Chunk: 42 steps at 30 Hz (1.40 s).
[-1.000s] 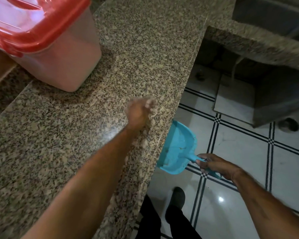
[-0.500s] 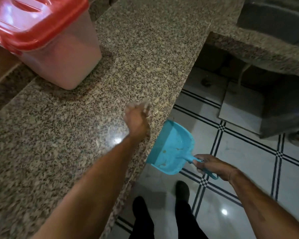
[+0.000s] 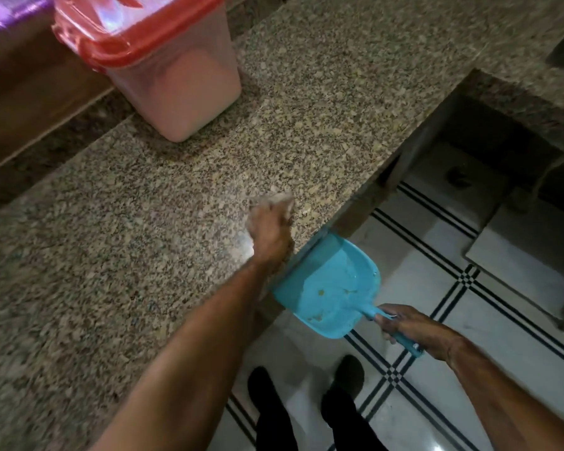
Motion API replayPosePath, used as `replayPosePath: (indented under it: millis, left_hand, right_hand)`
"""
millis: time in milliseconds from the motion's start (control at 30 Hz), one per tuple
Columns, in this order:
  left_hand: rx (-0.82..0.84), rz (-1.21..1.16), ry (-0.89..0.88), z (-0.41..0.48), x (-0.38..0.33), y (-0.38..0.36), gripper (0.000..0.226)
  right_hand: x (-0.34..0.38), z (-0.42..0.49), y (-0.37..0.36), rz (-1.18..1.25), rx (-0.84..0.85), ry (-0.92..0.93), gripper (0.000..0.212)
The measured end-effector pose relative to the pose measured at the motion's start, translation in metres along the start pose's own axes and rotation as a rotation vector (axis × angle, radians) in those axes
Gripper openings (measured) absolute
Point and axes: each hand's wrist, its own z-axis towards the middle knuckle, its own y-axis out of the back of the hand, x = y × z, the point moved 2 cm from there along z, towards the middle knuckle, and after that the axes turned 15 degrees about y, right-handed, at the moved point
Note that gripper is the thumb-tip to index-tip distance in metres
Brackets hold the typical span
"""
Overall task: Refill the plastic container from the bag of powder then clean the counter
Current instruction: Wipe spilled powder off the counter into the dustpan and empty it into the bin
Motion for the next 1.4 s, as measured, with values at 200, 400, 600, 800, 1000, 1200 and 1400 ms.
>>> replayPosePath:
  millis: [200, 400, 600, 800, 1000, 1200, 1400]
  left_hand:
    - [-0.378, -0.051, 0.561, 0.016, 0.083, 0.070, 0.027]
    - [-0.299, -0.126, 0.971, 0.049, 0.193, 0.103, 0.041]
    - [-0.108, -0.147, 0.285, 0.000, 0.064, 0.034, 0.031]
    - [-0.245, -0.031, 0.524, -0.022, 0.101, 0.054, 0.017]
    - [-0.250, 0.124, 0.708, -0.073, 0.111, 0.048, 0.044]
    - [-0.030, -0.108, 0.367, -0.052, -0.008, -0.016, 0.043]
    - [-0.197, -0.058, 0.694, -0.042, 0.029, 0.008, 0.032]
  right_hand:
    - [0.003, 0.014, 0.010, 0.028, 0.029, 0.062, 0.023]
    - [0.000, 0.029, -0.006, 0.053, 0.068, 0.068, 0.029]
    - [-0.004, 0.029, -0.016, 0.017, 0.086, 0.047, 0.029]
    - [0.005, 0.024, -0.010, 0.007, 0.032, 0.067, 0.032]
    - [0.009, 0.014, -0.010, -0.018, -0.006, 0.056, 0.023]
    - [0.003, 0.015, 0.003, -0.033, -0.017, 0.052, 0.027]
    - [-0.002, 0.013, 0.038, -0.043, 0.017, 0.084, 0.028]
